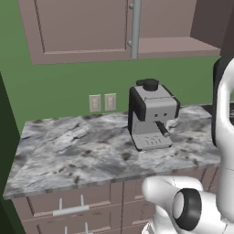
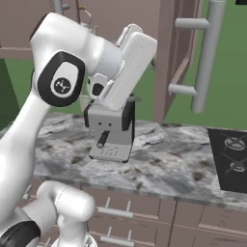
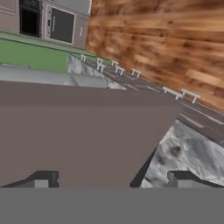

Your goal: Open the cabinet, pick the kettle from the cabinet, and place it in the sink.

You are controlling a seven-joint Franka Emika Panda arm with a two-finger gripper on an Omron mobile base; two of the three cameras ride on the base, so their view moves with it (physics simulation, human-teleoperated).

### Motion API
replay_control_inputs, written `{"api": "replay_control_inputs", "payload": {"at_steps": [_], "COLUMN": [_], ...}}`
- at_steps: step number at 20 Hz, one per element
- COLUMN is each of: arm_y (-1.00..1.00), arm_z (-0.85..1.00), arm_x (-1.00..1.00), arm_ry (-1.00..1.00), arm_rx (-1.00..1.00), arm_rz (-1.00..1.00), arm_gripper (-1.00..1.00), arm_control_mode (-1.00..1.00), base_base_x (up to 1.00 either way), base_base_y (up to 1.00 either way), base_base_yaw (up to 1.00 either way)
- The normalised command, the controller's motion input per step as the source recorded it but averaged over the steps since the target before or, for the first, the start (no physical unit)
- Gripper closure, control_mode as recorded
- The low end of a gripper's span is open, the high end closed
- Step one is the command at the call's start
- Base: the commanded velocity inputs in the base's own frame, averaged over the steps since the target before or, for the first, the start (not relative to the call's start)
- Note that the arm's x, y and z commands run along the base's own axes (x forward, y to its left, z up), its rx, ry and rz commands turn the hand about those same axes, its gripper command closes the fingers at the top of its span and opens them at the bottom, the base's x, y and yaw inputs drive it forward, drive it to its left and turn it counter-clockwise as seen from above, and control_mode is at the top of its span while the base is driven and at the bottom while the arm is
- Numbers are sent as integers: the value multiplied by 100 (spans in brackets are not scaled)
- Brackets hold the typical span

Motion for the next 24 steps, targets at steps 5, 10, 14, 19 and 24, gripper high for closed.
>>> {"api": "replay_control_inputs", "payload": {"at_steps": [5,10,14,19,24], "arm_y": [-47,-15,48,60,63], "arm_z": [0,-5,-6,12,12], "arm_x": [-8,2,6,-5,-11], "arm_ry": [6,15,9,22,30], "arm_rx": [-9,-7,-9,-10,-17], "arm_rz": [0,0,0,11,26], "arm_gripper": [-100,-100,-100,-100,-100], "arm_control_mode": [-100,-100,-100,-100,-100], "base_base_x": [0,0,0,0,0], "base_base_y": [0,0,0,0,0], "base_base_yaw": [0,0,0,0,0]}}
